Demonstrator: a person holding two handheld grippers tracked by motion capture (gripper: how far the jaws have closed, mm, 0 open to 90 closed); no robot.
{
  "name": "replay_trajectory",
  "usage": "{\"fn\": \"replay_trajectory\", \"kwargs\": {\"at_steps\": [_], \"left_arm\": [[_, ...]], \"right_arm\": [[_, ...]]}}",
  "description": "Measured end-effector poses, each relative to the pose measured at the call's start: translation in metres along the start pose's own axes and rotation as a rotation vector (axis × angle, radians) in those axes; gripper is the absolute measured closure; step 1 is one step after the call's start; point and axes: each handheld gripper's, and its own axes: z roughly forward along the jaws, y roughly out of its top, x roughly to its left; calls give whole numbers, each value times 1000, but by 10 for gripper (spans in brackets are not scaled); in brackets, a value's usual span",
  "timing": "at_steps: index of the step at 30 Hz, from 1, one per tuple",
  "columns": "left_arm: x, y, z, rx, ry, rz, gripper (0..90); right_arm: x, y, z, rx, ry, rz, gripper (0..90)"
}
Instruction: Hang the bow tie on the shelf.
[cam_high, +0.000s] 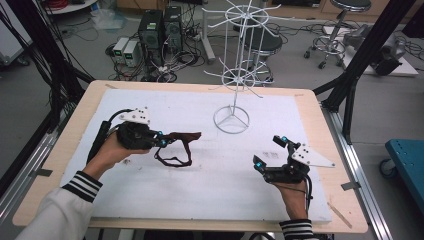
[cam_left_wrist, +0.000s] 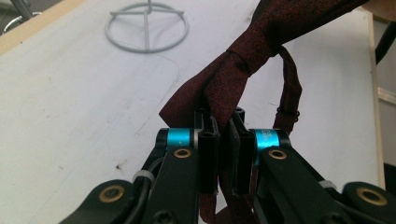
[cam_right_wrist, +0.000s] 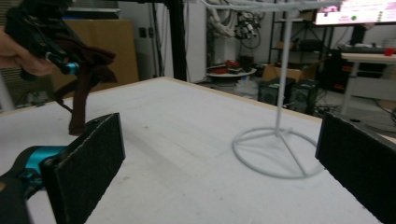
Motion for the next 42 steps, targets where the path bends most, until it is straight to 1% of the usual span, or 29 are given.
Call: {"fn": "replay_trajectory", "kwargs": {"at_steps": [1, 2, 4, 5, 9, 11, 12, 14, 15, 16, 17, 18, 19, 20, 21, 22, 24, 25, 27, 29, 30, 31, 33, 35, 37, 38, 40, 41, 42], "left_arm": [[-2, 0, 0, -8, -4, 0, 844], [-3, -1, 0, -16, -5, -3, 844], [-6, -1, -1, -32, -16, -4, 844], [-8, -1, -1, -42, -18, -6, 844], [-13, -1, 0, -70, -40, -10, 843], [-16, -2, 2, -85, -52, -22, 843], [-16, -2, 3, -87, -56, -20, 843], [-19, -2, 4, -93, -61, -19, 843], [-19, -1, 5, -104, -68, -23, 843], [-20, -1, 6, -116, -69, -27, 843], [-21, 0, 6, -121, -74, -27, 843], [-22, 1, 7, -130, -81, -31, 843], [-22, 1, 9, -137, -86, -33, 843], [-23, 1, 9, -138, -92, -32, 843], [-24, 1, 11, -137, -95, -30, 843], [-25, 2, 12, -136, -98, -29, 843], [-27, 2, 14, -142, -106, -33, 843], [-27, 2, 15, -144, -110, -31, 843], [-28, 3, 17, -149, -119, -32, 843], [-29, 4, 19, -147, -122, -32, 843], [-29, 4, 19, -148, -125, -31, 843], [-30, 4, 20, -149, -127, -34, 843], [-30, 4, 22, -152, -133, -34, 843], [-31, 4, 23, -154, -143, -32, 843], [-32, 5, 23, -151, -146, -30, 843], [-33, 6, 24, -153, -148, -29, 843], [-34, 6, 25, -151, -148, -26, 843], [-34, 7, 26, -147, -146, -22, 843], [-34, 7, 26, -145, -146, -22, 842]], "right_arm": [[2, 6, 3, 12, 24, -12, 7], [2, 6, 3, 12, 24, -12, 7], [4, 12, 7, 22, 49, -24, 7], [5, 15, 8, 26, 69, -19, 7], [8, 26, 16, 29, 131, -29, 7], [10, 32, 20, 47, 156, -32, 7], [11, 35, 22, 51, 172, -35, 7], [12, 40, 26, 62, 206, -15, 7], [13, 44, 31, 71, 242, -7, 7], [13, 44, 31, 71, 242, -7, 7], [15, 47, 35, 84, 265, -8, 7], [16, 48, 38, 97, 278, -15, 7], [17, 50, 40, 106, 288, -21, 8], [17, 50, 40, 106, 288, -21, 8], [21, 54, 45, 121, 306, -45, 7], [22, 55, 47, 130, 308, -60, 8], [23, 56, 49, 135, 315, -65, 8], [25, 60, 54, 149, 336, -80, 16], [27, 63, 57, 160, 362, -94, 34], [30, 66, 62, 170, 372, -108, 34], [30, 66, 62, 170, 372, -108, 34], [31, 67, 63, 175, 382, -112, 34], [36, 70, 70, 198, 392, -142, 53], [37, 71, 71, 201, 395, -145, 53], [41, 74, 77, 215, 430, -162, 69], [41, 74, 77, 215, 430, -162, 69], [43, 76, 80, 219, 450, -172, 70], [45, 77, 83, 222, 451, -180, 78], [47, 79, 84, 226, 482, -186, 165]]}}
